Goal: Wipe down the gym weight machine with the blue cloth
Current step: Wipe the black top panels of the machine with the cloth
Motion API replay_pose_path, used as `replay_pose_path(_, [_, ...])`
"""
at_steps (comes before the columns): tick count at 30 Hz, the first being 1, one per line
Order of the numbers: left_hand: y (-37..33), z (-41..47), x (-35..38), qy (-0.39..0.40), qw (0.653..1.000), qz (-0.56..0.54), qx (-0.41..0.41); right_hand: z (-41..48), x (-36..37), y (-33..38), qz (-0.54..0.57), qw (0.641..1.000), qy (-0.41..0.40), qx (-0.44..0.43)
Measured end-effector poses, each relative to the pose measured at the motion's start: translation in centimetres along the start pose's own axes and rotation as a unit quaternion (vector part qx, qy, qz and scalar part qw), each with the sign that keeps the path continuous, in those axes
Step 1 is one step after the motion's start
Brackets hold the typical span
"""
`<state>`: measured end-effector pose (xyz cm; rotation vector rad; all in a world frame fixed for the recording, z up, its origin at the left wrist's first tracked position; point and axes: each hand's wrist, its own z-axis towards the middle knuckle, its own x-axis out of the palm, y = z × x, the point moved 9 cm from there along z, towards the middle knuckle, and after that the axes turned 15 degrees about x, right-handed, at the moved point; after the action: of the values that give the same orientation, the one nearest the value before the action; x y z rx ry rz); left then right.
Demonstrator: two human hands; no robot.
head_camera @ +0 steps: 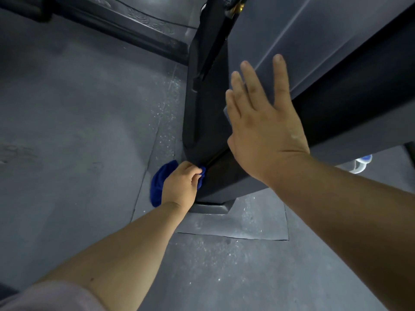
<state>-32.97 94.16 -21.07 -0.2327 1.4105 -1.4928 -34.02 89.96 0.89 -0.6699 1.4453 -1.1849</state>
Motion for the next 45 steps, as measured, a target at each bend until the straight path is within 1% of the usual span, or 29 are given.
replay_pose_path(1, [-0.1, -0.2, 0.1, -0.006, 1.0, 0.0, 0.005, 0.1, 0.1, 0.4, 0.001, 1.0, 0.001, -0.01])
replay_pose_path(3, [1.2, -0.3, 1.0, 0.007, 1.0, -0.003, -0.025, 0.2, 0.1, 1.3, 0.008, 1.0, 0.01, -0.027])
replay_pose_path(5, [3.1, -0.7, 2.1, 0.05, 0.996, 0.002, -0.072, 0.2, 0.1, 1.7, 0.011, 0.999, 0.011, -0.037])
replay_pose_path(7, [4.5, -1.0, 2.9, 0.082, 0.991, 0.002, -0.102, 0.3, 0.2, 1.6, 0.021, 0.999, 0.006, -0.032])
replay_pose_path(11, [6.0, -0.7, 4.0, 0.147, 0.981, -0.008, -0.123, 0.1, 0.1, 1.7, 0.032, 0.999, 0.007, -0.037])
replay_pose_path(12, [6.2, -0.6, 3.7, 0.142, 0.981, -0.013, -0.129, 0.1, 0.1, 1.6, 0.037, 0.999, 0.007, -0.034])
replay_pose_path(15, [5.5, -1.0, 1.8, 0.094, 0.985, -0.024, -0.141, 0.1, 0.2, 1.9, 0.058, 0.997, 0.018, -0.04])
replay_pose_path(18, [3.5, -0.8, 0.3, 0.062, 0.988, -0.042, -0.132, 0.2, 0.1, 2.1, 0.074, 0.996, 0.025, -0.05])
replay_pose_path(20, [2.6, 0.1, -1.1, 0.029, 0.985, -0.079, -0.151, 0.2, 0.0, 2.1, 0.082, 0.995, 0.038, -0.052])
replay_pose_path(22, [1.6, 1.3, -2.9, -0.012, 0.973, -0.148, -0.179, 0.1, -0.1, 2.1, 0.085, 0.993, 0.053, -0.055])
replay_pose_path(25, [0.2, 2.7, -5.9, -0.061, 0.941, -0.258, -0.209, 0.0, -0.2, 2.1, 0.085, 0.992, 0.077, -0.06])
replay_pose_path(27, [-0.6, 3.4, -8.3, -0.069, 0.932, -0.285, -0.213, -0.2, -0.5, 1.9, 0.103, 0.988, 0.095, -0.068])
replay_pose_path(29, [-2.5, 4.1, -10.7, -0.054, 0.927, -0.317, -0.192, -0.4, -1.2, 1.3, 0.184, 0.974, 0.116, -0.056])
replay_pose_path(31, [-5.3, 4.7, -13.2, -0.025, 0.922, -0.353, -0.158, -0.8, -2.3, 0.5, 0.318, 0.936, 0.15, -0.029])
replay_pose_path(32, [-6.8, 5.0, -14.7, -0.012, 0.923, -0.359, -0.14, -1.1, -2.7, 0.0, 0.388, 0.905, 0.173, -0.014])
replay_pose_path(33, [-8.2, 5.4, -16.1, 0.0, 0.928, -0.354, -0.12, -1.6, -3.0, -0.5, 0.465, 0.861, 0.207, 0.009])
replay_pose_path(34, [-9.6, 5.7, -17.7, 0.01, 0.934, -0.342, -0.1, -2.1, -3.1, -1.1, 0.546, 0.798, 0.25, 0.041])
replay_pose_path(36, [-11.6, 6.7, -21.0, 0.018, 0.953, -0.296, -0.069, -3.1, -3.4, -1.8, 0.691, 0.64, 0.323, 0.096])
replay_pose_path(37, [-12.6, 7.3, -22.5, 0.02, 0.962, -0.268, -0.054, -3.2, -4.0, -1.9, 0.742, 0.567, 0.34, 0.105])
replay_pose_path(38, [-13.7, 7.9, -23.9, 0.02, 0.968, -0.247, -0.042, -3.2, -4.9, -2.0, 0.783, 0.506, 0.345, 0.106])
replay_pose_path(39, [-15.0, 8.4, -25.2, 0.021, 0.972, -0.232, -0.03, -2.9, -6.0, -2.4, 0.814, 0.458, 0.342, 0.103])
replay_pose_path(40, [-16.5, 8.9, -26.4, 0.019, 0.974, -0.223, -0.019, -2.5, -7.3, -3.2, 0.836, 0.427, 0.33, 0.099])
replay_pose_path(41, [-18.0, 9.5, -27.6, 0.011, 0.977, -0.213, -0.011, -2.1, -8.6, -4.5, 0.85, 0.412, 0.313, 0.102])
replay_pose_path(43, [-21.2, 10.7, -30.6, -0.024, 0.98, -0.198, -0.012, -1.2, -11.3, -8.2, 0.867, 0.397, 0.277, 0.114])
replay_pose_path(45, [-24.2, 11.7, -34.3, -0.067, 0.977, -0.198, -0.041, -0.5, -14.1, -12.7, 0.875, 0.395, 0.25, 0.127])
